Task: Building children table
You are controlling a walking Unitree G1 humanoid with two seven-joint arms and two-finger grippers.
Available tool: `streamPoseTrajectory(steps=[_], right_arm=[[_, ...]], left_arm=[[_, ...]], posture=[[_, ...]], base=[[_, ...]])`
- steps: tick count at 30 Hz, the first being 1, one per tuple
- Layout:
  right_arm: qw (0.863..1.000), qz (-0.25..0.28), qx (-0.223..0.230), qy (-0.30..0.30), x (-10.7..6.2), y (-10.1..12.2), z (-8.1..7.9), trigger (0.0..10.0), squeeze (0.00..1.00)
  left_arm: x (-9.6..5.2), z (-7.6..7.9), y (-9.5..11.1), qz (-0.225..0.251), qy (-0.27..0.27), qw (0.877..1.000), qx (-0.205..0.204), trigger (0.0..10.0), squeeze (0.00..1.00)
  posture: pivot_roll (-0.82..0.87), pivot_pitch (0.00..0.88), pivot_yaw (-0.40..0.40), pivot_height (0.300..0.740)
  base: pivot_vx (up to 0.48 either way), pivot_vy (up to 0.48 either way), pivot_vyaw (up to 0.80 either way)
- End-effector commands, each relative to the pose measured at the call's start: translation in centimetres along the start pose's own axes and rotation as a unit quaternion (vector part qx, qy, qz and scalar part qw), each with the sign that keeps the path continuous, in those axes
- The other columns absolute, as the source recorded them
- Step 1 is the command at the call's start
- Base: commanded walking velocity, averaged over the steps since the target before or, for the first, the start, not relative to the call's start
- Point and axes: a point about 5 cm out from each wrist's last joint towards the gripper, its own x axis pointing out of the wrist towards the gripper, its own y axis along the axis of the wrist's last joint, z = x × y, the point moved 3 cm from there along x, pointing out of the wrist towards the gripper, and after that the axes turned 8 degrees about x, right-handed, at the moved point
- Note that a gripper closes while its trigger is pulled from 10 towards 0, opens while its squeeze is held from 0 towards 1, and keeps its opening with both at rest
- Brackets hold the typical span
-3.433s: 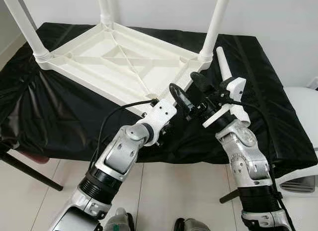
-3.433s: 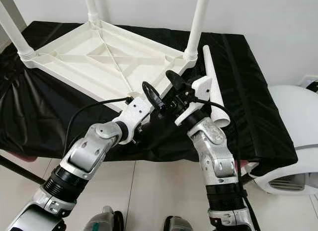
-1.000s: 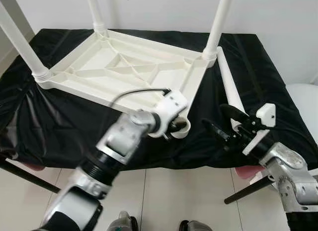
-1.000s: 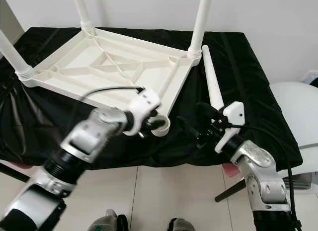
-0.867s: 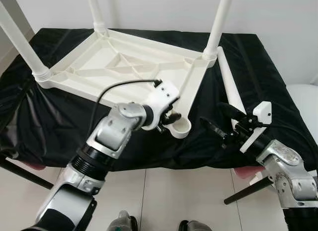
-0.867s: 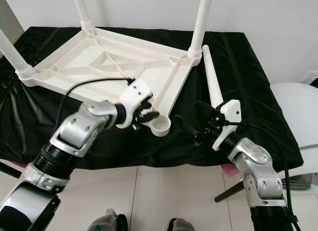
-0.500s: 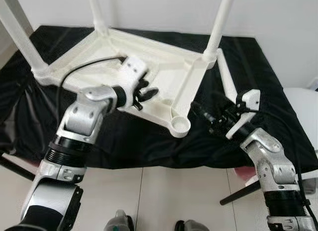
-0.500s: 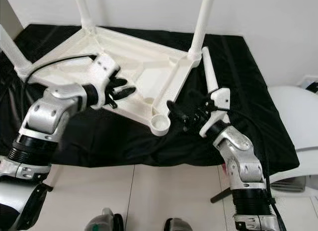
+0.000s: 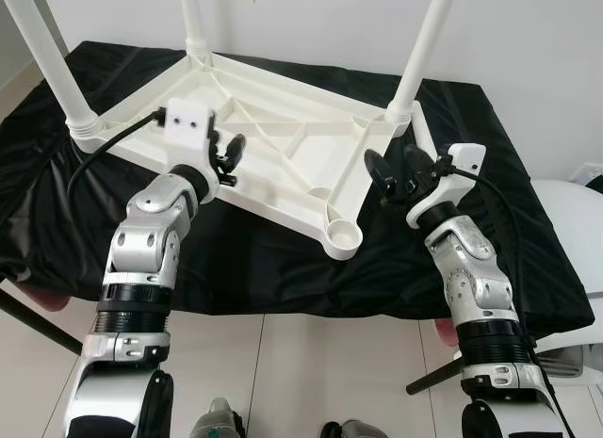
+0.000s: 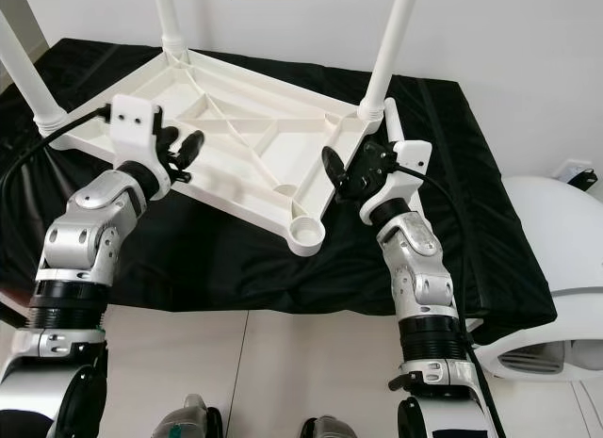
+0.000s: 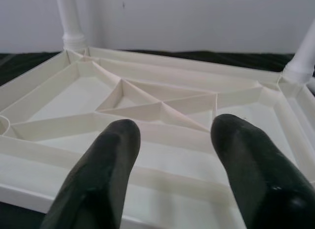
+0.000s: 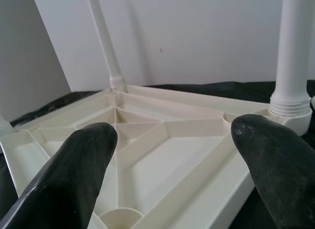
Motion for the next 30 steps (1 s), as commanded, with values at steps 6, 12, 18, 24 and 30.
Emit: streamPoseTrajectory(steps=[6,12,18,24,30], right_arm=[[1.0,0.018,-0.019,-0.013,-0.6,-1.2,-1.6,10.0,1.0],[0.999,0.011,-0.031,-0.041,-1.7,-2.8,-2.6,10.0,1.0],[0.997,-0.006,-0.036,-0.061,-2.4,-4.6,-3.0,10.0,0.26],[0.996,-0.002,-0.042,-0.08,-3.4,-5.4,-3.2,10.0,0.0],[0.994,-0.013,-0.042,-0.103,-4.3,-6.0,-2.9,10.0,0.0]], left_arm=[[-1.5,0.3,-1.0,0.021,0.059,0.998,0.006,10.0,1.0],[-3.3,1.0,-1.6,0.035,0.08,0.996,-0.025,10.0,0.0],[-5.0,1.2,-2.7,0.05,0.101,0.993,-0.041,10.0,0.0],[-6.3,0.8,-4.5,0.04,0.121,0.99,-0.055,10.0,0.0],[-6.9,0.8,-5.5,0.017,0.135,0.99,-0.046,10.0,0.0]], posture=[[0.06,0.0,-0.054,0.74],[0.06,0.0,-0.054,0.74],[0.05,0.0,-0.052,0.74],[0.01,0.0,-0.034,0.74],[0.0,0.0,-0.019,0.74]], base=[[0.0,0.0,0.0],[0.0,0.0,0.0],[0.0,0.0,0.0],[0.0,0.0,0.0],[0.0,0.0,0.0]])
